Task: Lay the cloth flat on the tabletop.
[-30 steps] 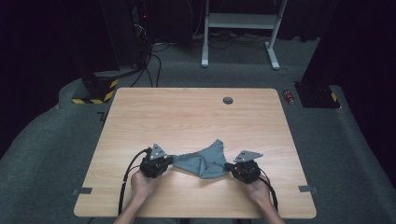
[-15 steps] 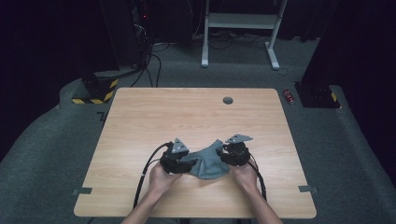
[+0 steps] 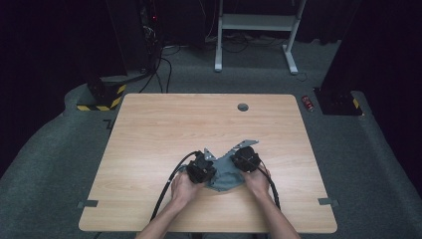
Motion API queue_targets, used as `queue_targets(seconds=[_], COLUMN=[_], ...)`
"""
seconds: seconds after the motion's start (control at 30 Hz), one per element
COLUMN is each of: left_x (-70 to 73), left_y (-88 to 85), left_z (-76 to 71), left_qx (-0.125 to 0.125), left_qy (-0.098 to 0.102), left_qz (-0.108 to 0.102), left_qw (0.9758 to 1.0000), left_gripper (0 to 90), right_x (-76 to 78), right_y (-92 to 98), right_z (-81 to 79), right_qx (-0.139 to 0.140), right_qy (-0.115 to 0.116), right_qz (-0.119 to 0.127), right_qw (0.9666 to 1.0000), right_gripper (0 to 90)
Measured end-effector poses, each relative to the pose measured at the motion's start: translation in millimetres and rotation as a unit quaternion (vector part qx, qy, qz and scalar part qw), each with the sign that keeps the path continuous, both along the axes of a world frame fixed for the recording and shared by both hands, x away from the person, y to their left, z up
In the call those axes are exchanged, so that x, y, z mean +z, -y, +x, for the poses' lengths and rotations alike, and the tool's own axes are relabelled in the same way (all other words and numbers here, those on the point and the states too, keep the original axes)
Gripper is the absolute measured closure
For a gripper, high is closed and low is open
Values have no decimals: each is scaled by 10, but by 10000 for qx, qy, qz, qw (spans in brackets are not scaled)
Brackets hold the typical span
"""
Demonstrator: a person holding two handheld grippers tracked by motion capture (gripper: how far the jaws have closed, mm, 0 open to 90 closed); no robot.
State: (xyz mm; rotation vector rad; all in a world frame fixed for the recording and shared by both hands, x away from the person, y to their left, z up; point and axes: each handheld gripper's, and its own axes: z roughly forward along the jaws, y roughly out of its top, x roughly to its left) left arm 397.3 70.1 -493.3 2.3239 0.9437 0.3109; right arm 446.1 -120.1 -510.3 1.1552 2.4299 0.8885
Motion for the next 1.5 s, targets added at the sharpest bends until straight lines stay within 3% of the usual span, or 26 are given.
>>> queue_targets(seconds=[0.1,0.23,0.37,0.47,0.57,0.63,0.67,0.77,0.83,0.93,1.03,1.2,1.3,1.37,1.4,1.47,1.5], left_x=[72,248,346,270,67,-80,-147,-150,-47,119,168,68,-27,-77,-109,-125,-121], left_y=[-63,-254,-520,-743,-914,-980,-1002,-1066,-1104,-1113,-1064,-911,-844,-822,-816,-815,-823], left_z=[-25,-119,-327,-545,-737,-811,-839,-849,-801,-617,-333,108,260,326,351,364,368], left_qx=[-49,-8,60,121,233,345,391,480,663,842,1064,1336,1434,1463,1470,1446,1364], left_qy=[130,441,601,536,292,-7,-141,-170,21,219,223,171,48,-55,-87,-86,-109], left_qz=[-63,-312,-513,-545,-567,-657,-648,-739,-796,-827,-827,-272,-57,31,8,-30,-108], left_qw=[9999,9985,9969,9970,9977,9972,9970,9960,9946,9928,9906,9905,9896,9892,9891,9894,9905], left_gripper=[885,888,888,888,884,875,851,726,637,549,515,468,443,436,440,498,577], right_x=[19,140,220,216,156,101,68,39,96,177,204,155,102,68,53,39,38], right_y=[9,93,193,277,347,343,322,316,333,331,295,232,244,248,246,233,227], right_z=[-13,-58,-98,-172,-294,-364,-404,-469,-471,-396,-256,-68,-9,9,13,4,-1], right_qx=[-6,-103,-237,-231,-149,-65,8,129,32,-91,-238,-386,-350,-289,-245,-140,-67], right_qy=[67,317,421,418,294,134,109,112,271,361,305,49,-123,-255,-289,-331,-326], right_qz=[24,235,283,260,282,287,177,166,278,374,376,306,315,283,272,228,191], right_qw=[10000,9992,9984,9985,9991,9995,9998,9997,9992,9986,9985,9988,9988,9989,9989,9991,9993], right_gripper=[898,900,900,900,899,895,892,794,732,688,639,573,555,576,630,757,819])
